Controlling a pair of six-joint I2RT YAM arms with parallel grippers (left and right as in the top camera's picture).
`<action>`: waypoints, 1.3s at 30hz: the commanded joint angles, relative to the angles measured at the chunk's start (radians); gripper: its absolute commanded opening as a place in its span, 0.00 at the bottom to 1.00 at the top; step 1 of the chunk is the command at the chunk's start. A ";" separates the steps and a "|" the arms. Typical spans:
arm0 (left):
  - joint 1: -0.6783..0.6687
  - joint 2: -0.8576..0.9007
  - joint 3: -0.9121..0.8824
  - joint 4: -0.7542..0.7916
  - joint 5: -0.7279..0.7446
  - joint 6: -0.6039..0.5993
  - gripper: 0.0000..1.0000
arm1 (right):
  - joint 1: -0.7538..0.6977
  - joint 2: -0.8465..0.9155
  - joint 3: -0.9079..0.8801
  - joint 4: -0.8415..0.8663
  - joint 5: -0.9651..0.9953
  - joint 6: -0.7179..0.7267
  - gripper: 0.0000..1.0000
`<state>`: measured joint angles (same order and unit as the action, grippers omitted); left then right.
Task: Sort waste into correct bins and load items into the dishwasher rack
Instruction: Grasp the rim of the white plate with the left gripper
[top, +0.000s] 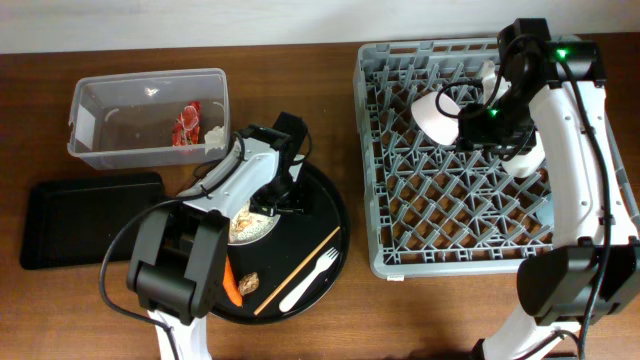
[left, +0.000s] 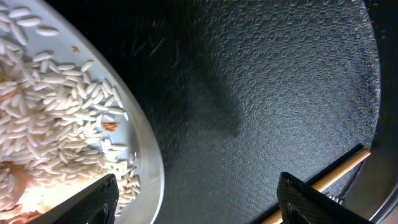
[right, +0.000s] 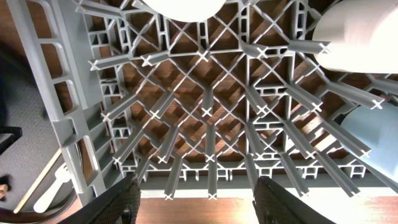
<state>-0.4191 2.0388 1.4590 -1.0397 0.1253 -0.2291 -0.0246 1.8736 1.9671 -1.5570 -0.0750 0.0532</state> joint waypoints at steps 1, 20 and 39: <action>-0.031 0.011 -0.007 0.027 0.020 -0.006 0.81 | 0.005 0.003 -0.001 -0.003 0.005 0.008 0.62; -0.063 0.011 -0.035 0.045 -0.031 -0.006 0.80 | 0.005 0.002 -0.001 -0.007 0.005 0.008 0.62; -0.063 0.011 -0.058 0.064 -0.228 -0.006 0.32 | 0.005 0.002 -0.001 -0.008 0.005 0.008 0.62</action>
<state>-0.4759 2.0388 1.4109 -0.9783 -0.0536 -0.2310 -0.0246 1.8736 1.9671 -1.5631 -0.0750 0.0528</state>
